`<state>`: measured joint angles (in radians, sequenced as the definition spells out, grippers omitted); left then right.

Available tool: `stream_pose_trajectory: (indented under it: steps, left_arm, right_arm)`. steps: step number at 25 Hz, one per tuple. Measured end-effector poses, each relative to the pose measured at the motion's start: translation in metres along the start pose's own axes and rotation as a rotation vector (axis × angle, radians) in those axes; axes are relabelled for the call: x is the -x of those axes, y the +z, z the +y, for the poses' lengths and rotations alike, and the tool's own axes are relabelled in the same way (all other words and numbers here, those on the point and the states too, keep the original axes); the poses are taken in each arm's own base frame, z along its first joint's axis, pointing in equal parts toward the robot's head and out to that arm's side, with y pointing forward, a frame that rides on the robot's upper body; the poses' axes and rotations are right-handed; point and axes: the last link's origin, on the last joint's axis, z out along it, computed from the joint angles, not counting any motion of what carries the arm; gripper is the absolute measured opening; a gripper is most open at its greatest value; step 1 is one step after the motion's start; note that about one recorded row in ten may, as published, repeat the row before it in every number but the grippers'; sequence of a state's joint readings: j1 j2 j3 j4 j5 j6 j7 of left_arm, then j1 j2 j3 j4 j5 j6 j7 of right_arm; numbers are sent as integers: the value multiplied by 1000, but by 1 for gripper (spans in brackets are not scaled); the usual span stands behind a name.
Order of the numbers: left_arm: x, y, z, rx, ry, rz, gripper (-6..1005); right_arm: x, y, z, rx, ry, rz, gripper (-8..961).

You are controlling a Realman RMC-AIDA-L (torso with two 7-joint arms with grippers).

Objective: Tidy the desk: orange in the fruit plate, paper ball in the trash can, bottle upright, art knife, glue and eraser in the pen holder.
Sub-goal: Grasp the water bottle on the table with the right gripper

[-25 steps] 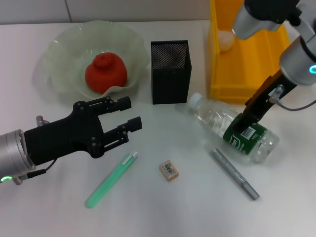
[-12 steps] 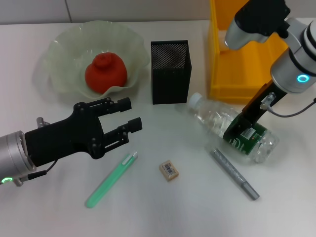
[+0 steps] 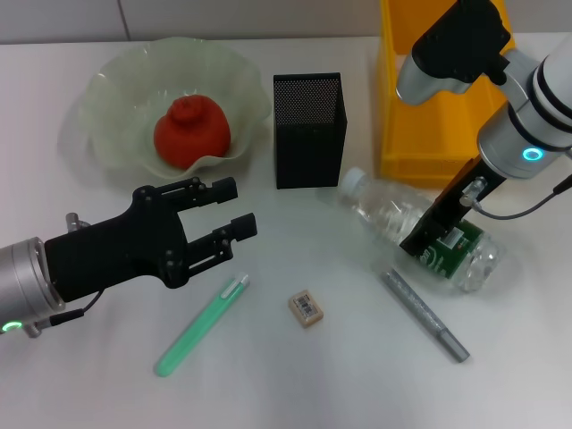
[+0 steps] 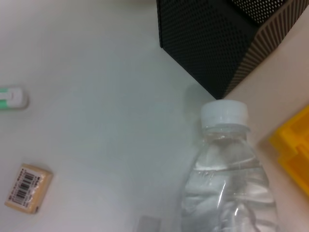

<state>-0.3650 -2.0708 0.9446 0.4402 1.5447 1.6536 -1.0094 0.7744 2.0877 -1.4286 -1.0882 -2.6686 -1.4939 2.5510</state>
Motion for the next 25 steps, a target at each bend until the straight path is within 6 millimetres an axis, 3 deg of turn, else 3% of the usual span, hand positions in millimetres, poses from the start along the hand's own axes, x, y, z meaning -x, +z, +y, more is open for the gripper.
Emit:
stream_pose_trajectory:
  steps: [18,25]
  left_arm:
    - [0,0,-1,-6,0,0,518]
    - [0,0,-1,-8,1,1,516]
  right_arm:
    - [0,13,2,-2,-17,3,825]
    - [1,12,2,-7,-21,-3,775]
